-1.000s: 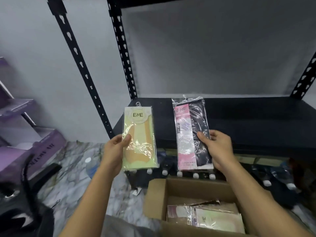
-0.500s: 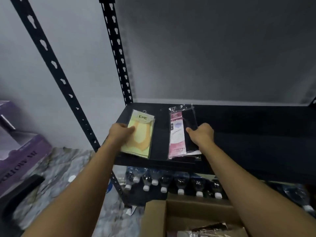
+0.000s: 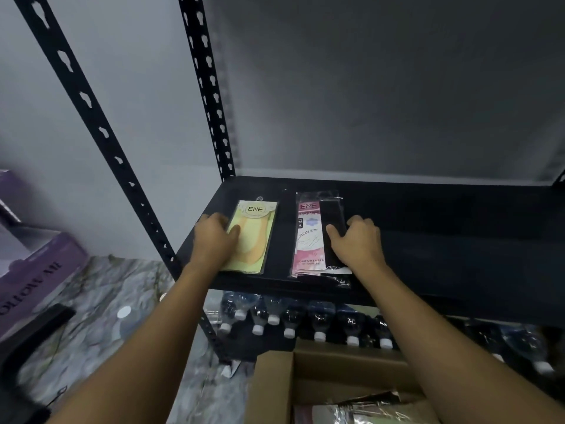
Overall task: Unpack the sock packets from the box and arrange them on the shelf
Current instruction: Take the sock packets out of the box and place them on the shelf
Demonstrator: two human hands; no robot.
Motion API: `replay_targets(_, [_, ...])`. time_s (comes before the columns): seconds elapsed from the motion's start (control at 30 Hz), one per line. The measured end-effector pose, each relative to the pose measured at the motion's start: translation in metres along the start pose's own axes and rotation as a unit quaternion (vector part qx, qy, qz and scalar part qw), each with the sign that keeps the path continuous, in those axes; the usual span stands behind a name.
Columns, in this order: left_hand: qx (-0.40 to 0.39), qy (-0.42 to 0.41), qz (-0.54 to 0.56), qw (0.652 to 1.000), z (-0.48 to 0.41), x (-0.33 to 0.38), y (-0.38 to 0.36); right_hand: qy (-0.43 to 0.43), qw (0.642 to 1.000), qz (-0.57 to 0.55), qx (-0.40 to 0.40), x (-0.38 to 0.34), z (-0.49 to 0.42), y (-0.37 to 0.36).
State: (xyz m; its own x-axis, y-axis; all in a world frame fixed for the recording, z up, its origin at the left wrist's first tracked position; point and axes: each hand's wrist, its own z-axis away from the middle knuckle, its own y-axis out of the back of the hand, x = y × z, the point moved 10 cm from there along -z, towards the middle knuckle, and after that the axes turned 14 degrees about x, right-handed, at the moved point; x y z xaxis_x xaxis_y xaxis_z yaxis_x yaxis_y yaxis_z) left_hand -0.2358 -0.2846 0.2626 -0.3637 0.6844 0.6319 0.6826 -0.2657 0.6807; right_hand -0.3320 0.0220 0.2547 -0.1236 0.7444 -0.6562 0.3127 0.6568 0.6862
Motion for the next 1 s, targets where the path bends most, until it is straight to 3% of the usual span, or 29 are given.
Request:
replay_targets(0.27, [0.019, -0.047, 0.142, 0.989, 0.059, 0.041, 0.024, 0.074, 0.982, -0.168, 0.038, 0.003, 0.035, 0.048])
replay_targets(0.57, [-0.053, -0.075, 0.277, 0.956, 0.179, 0.082, 0.020, 0.121, 0.970, -0.209, 0.041, 0.047, 0.100, 0.114])
replay_targets(0.77, [-0.136, -0.072, 0.277, 0.948, 0.262, 0.082, -0.020, 0.100, 0.972, -0.213, -0.017, 0.119, 0.155, 0.128])
replay_targets(1.0, [-0.300, -0.057, 0.146, 0.941, 0.333, 0.038, -0.097, 0.039, 0.982, -0.109, -0.149, 0.231, 0.198, 0.097])
